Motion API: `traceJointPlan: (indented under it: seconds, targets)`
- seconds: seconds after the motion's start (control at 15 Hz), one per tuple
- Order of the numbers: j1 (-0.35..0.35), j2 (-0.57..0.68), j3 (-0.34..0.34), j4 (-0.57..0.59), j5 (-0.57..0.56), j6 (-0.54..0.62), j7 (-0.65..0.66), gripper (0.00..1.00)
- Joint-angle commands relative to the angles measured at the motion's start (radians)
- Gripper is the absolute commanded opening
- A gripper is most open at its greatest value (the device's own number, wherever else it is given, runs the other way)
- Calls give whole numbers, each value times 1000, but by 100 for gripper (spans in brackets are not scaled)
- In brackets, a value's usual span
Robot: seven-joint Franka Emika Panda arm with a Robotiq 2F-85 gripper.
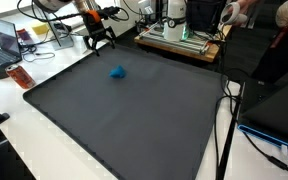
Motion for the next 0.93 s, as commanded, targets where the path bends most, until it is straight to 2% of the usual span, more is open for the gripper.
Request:
traceJointPlan:
  seconds: [0.0, 0.87]
  targets:
    - [-41, 66, 38, 38, 0, 24, -56, 100]
    - [-68, 214, 68, 101, 0, 25, -154, 100]
